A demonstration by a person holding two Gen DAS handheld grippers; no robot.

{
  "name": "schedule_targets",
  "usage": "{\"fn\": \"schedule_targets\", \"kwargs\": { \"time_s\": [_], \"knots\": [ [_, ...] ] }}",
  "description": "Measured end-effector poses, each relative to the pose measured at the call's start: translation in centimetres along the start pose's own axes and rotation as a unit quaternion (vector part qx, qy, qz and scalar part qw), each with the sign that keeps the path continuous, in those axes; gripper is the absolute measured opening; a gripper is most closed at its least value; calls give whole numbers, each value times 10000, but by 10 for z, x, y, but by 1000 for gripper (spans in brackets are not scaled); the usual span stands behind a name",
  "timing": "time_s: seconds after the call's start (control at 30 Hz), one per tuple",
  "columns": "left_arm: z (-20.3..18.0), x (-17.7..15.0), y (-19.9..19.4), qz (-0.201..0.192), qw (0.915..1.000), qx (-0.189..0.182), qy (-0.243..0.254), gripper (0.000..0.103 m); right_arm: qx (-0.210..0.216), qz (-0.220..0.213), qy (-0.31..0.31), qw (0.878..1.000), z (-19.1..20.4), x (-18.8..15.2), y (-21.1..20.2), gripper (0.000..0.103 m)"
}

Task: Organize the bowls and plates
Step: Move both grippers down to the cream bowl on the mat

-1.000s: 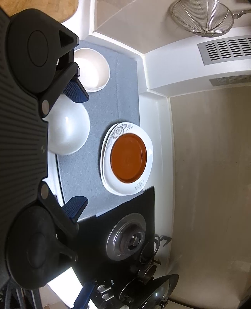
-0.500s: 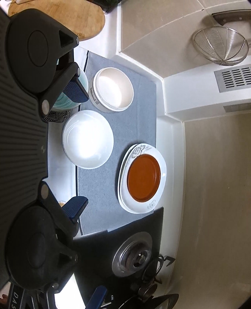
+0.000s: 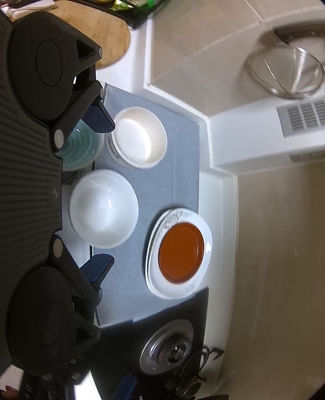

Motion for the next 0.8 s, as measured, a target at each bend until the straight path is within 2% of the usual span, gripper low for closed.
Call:
{"fn": "schedule_targets", "kwargs": {
  "time_s": [0.2, 0.4, 0.63, 0.8],
  "knots": [
    [35, -25, 6, 325, 9985, 304, -311, 103, 270, 245, 88, 9993, 17, -1, 23, 98],
    [82, -48, 16, 627, 9924, 584, -879, 103, 524, 579, 18, 9969, 42, -8, 49, 98],
    [141, -53, 38, 741, 9855, 823, -1289, 103, 612, 814, -152, 9947, 72, -2, 83, 98],
    [173, -49, 72, 846, 9826, 725, -1485, 103, 648, 865, -389, 9934, 100, 11, 119, 98]
  ]
}}
Point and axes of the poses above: each gripper's, at about its wrist camera, not at the fingertips, and y roughly the way its jaws point, z to its left, x to its top, the point moved 8 cm from there along y, roughly the way its jaws point, and after that the axes turned 13 degrees about y, right-handed, at the moved point
